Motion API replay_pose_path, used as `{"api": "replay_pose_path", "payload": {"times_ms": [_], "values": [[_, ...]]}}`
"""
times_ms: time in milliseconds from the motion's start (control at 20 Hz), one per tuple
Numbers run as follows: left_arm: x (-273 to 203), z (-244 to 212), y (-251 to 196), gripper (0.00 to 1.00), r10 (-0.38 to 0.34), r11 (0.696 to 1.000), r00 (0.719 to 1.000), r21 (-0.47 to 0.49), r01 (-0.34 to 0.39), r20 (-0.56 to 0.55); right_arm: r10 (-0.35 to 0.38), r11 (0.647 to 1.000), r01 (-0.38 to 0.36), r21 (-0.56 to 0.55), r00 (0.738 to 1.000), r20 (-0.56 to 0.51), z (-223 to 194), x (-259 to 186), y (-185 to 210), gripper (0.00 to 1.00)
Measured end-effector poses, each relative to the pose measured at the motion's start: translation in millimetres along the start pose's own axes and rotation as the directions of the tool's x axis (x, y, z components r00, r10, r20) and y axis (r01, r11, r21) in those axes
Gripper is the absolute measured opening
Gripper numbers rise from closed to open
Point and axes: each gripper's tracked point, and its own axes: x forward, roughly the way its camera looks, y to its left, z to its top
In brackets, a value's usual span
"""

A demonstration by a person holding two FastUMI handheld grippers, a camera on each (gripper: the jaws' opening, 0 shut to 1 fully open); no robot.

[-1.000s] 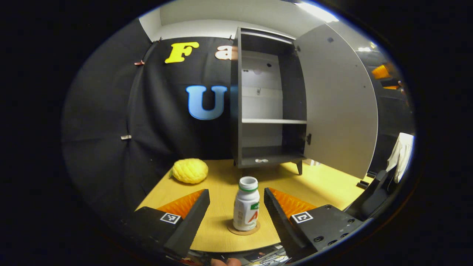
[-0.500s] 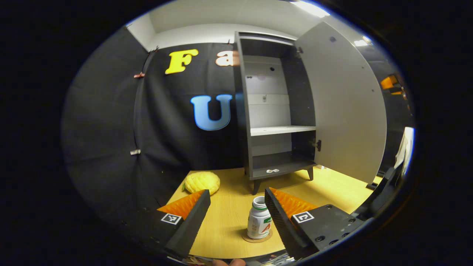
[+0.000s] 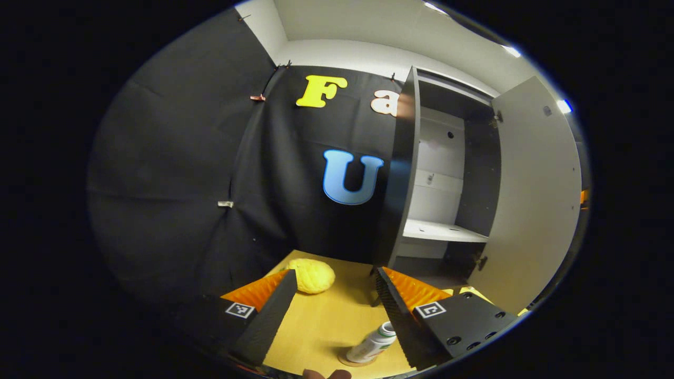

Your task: Open the cabinet door with the right hand, grasp the bottle in the cabinet with the left hand and place it on the coaster, then close the cabinet door with the right hand.

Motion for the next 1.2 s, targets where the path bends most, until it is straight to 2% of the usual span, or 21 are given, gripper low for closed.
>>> {"api": "replay_pose_path", "payload": {"times_ms": [200, 500, 550, 600, 900, 1200], "values": [[2.0, 17.7, 13.8, 0.95, 0.021, 0.997, 1.0, 0.072, -0.021, 0.003, -0.007, 1.0, 0.007, 0.007, 1.0, 0.007, 4.3, 0.4, 2.6, 0.95], [2.4, 47.0, 17.3, 0.95, 0.019, 0.996, 1.0, 0.086, -0.02, 0.007, 0.037, 0.999, -0.037, 0.002, 0.999, -0.001, 4.5, -8.5, 32.3, 0.94], [4.2, 52.1, 17.4, 0.94, 0.016, 0.996, 1.0, 0.085, -0.016, 0.007, 0.045, 0.999, -0.045, 0.006, 0.999, -0.003, 4.0, -12.6, 38.4, 0.88], [4.9, 55.2, 17.4, 0.95, 0.014, 0.996, 1.0, 0.083, -0.015, 0.009, 0.055, 0.998, -0.055, 0.006, 0.998, -0.005, 3.8, -15.5, 46.0, 0.94], [12.6, 65.7, 21.1, 0.95, 0.014, 0.994, 1.0, 0.107, -0.015, 0.012, 0.145, 0.989, -0.145, 0.018, 0.989, -0.019, -1.7, -27.0, 103.1, 0.94], [12.3, 61.5, 22.6, 0.95, 0.013, 0.994, 1.0, 0.112, -0.013, 0.001, 0.254, 0.966, -0.252, 0.056, 0.967, -0.029, -8.1, -31.5, 162.1, 0.94]]}}
